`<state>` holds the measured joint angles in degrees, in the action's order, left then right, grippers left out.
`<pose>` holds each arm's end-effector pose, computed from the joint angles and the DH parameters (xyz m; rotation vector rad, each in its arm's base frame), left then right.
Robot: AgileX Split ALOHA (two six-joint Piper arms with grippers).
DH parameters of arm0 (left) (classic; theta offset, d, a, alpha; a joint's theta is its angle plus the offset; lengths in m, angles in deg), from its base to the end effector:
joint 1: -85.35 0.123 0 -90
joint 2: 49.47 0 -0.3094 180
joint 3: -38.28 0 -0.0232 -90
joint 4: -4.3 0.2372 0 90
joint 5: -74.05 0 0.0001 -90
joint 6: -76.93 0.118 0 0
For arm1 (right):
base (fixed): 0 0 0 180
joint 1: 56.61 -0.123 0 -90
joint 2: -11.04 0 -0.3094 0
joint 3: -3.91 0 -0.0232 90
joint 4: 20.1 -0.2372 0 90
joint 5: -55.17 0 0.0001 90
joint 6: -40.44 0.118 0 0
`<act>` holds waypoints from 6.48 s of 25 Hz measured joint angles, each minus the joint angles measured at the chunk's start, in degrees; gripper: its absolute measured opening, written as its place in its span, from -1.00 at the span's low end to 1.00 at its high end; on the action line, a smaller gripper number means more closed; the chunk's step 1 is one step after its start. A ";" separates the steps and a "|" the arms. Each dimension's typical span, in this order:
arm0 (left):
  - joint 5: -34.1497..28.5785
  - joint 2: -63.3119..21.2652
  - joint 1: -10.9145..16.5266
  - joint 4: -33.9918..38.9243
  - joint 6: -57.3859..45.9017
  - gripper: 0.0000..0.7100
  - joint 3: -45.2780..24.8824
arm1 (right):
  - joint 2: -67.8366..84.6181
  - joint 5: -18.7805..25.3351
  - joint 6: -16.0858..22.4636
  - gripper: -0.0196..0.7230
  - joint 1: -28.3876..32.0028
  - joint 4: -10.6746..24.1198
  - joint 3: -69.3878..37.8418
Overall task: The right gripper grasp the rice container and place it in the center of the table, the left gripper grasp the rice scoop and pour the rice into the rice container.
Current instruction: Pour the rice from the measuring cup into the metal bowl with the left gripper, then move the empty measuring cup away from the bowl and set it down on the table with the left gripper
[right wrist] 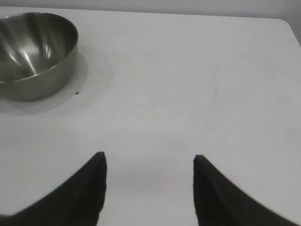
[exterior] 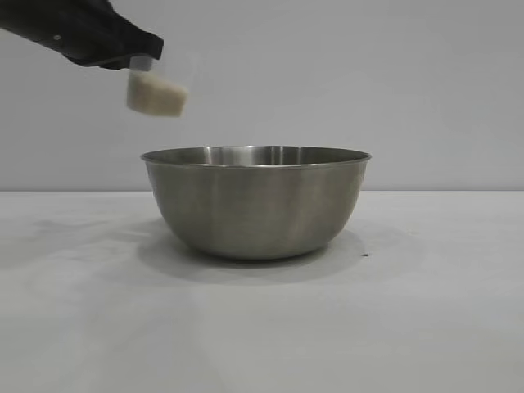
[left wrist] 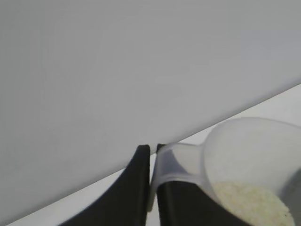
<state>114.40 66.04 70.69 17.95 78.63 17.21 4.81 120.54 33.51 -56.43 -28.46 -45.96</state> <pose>0.4103 -0.1260 0.2315 0.5043 1.6180 -0.1622 -0.0236 0.0157 0.2474 -0.1386 2.1078 0.1026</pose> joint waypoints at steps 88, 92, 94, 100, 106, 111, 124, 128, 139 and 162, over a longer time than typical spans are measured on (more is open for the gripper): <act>24.67 10.07 -12.87 8.33 119.02 -1.00 -0.12 | 0.00 0.00 0.10 0.02 0.00 0.00 0.00; 24.67 9.60 -12.87 7.68 113.56 -1.00 -0.12 | 0.00 0.00 0.10 0.02 0.00 0.00 0.00; 24.67 9.33 -12.87 6.14 107.71 -1.00 -0.12 | 0.00 0.00 0.10 0.02 0.00 0.00 0.00; 24.67 8.17 -12.87 1.78 88.08 -1.00 -0.12 | 0.00 0.00 0.10 0.02 0.00 0.00 0.00; 24.70 8.05 -12.87 -4.87 65.36 -1.00 -0.12 | 0.00 0.00 0.10 0.02 0.00 0.00 0.00; 24.70 8.05 -12.87 -12.28 46.02 -1.00 -0.12 | 0.00 0.00 0.10 0.02 0.00 0.00 0.00; 24.70 3.50 -12.87 -32.20 25.61 -1.00 -3.51 | 0.00 0.00 0.10 0.02 0.00 0.00 0.00; 24.70 -0.09 -12.87 -38.34 23.55 -1.00 -8.99 | 0.00 0.00 0.10 0.02 0.00 0.00 0.00; 24.70 -4.46 -12.87 -49.41 17.14 -1.00 -20.90 | 0.00 0.00 0.10 0.02 0.00 0.00 0.00; 24.69 3.44 -5.09 -36.87 1.74 -1.00 -27.42 | 0.00 0.00 0.10 0.02 0.00 0.00 0.00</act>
<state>139.08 69.48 65.60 -18.92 80.37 -10.22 4.81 120.54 33.61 -56.43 -28.46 -45.96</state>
